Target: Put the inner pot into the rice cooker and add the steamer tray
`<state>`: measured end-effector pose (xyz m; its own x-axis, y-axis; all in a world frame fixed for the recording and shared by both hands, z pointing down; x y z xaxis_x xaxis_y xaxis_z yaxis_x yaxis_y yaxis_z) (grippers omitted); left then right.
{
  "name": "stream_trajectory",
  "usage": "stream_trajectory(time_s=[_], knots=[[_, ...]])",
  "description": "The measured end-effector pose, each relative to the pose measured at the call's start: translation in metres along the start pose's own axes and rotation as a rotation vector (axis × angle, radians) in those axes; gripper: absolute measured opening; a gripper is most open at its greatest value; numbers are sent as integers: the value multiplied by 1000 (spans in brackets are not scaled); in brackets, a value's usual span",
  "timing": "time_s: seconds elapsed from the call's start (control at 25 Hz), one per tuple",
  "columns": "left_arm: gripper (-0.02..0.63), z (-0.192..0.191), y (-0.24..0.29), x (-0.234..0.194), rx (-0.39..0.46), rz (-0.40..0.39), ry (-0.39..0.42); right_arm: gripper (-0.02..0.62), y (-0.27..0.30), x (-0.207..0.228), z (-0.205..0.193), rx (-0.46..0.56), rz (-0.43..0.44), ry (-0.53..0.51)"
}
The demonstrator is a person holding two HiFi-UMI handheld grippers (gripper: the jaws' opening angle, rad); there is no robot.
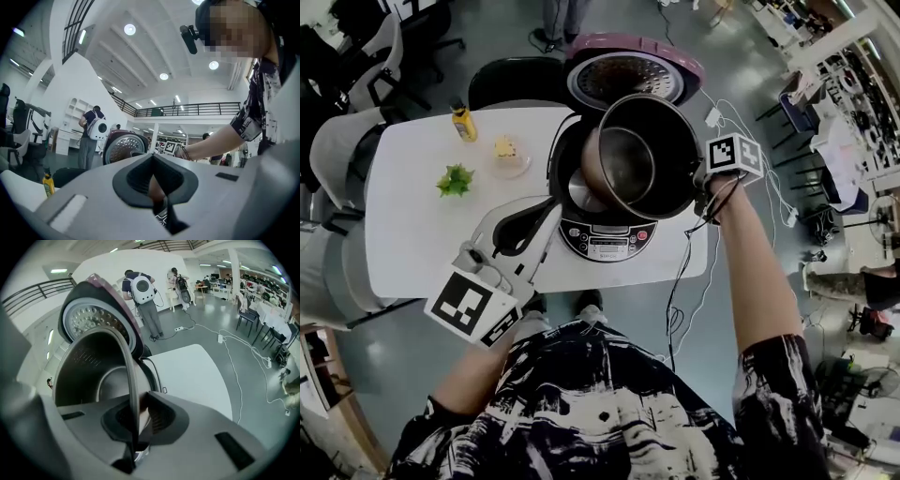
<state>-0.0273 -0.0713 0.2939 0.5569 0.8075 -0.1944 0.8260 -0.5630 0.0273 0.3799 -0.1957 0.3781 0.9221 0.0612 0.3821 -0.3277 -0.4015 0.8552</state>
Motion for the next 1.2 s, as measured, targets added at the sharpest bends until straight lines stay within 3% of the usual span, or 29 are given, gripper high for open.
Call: stream_trajectory(time_s=[0.64,1.2], knots=[[5,-6,-33,-16,-4,83,-20,6,56,-27,0,-99,-105,-80],[5,-13,-46,-23,-7,102,-32,8,88,-32,-1,-163,-226,-117]])
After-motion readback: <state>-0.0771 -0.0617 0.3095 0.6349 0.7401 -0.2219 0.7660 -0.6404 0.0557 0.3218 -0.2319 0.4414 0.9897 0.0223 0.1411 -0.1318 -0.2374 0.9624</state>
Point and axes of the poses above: the fingertips, and each gripper's own axes: y forward along the fingers, x to its right, z out of its top, the point moved 10 cm from there along -y, backward along the fingers, and after that the axes turned 2 degrees about -x, right-handed, at the moved point
